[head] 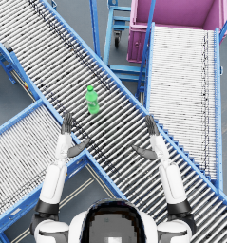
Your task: Pick up the oil and place it on the left assembly line, put the cola on the right, and keep Sprite still
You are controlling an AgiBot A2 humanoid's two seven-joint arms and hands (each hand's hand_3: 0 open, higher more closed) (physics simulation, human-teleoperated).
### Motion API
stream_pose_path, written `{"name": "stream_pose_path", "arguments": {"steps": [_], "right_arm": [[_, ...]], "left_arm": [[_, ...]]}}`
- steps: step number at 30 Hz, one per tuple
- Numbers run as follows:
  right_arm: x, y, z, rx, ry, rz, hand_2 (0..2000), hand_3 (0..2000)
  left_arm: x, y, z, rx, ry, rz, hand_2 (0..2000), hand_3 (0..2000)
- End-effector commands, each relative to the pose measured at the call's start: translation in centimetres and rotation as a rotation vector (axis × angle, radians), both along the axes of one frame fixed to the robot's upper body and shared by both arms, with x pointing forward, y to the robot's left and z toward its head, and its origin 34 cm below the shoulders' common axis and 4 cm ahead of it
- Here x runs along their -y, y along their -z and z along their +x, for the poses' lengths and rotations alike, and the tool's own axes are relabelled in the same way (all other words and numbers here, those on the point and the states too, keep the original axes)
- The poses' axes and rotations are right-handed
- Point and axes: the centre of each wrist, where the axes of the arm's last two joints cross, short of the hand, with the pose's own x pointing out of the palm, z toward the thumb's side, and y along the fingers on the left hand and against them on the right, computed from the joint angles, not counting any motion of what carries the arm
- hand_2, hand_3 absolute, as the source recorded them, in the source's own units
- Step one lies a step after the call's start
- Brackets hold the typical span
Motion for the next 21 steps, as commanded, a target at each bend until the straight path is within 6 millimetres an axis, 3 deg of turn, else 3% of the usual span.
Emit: {"name": "stream_pose_path", "arguments": {"steps": [1,21], "right_arm": [[0.0,0.0,0.0,0.0,0.0,0.0,0,0],[0.0,0.0,0.0,0.0,0.0,0.0,0,0]], "left_arm": [[0.0,0.0,0.0,0.0,0.0,0.0,0,0],[0.0,0.0,0.0,0.0,0.0,0.0,0,0]]}}
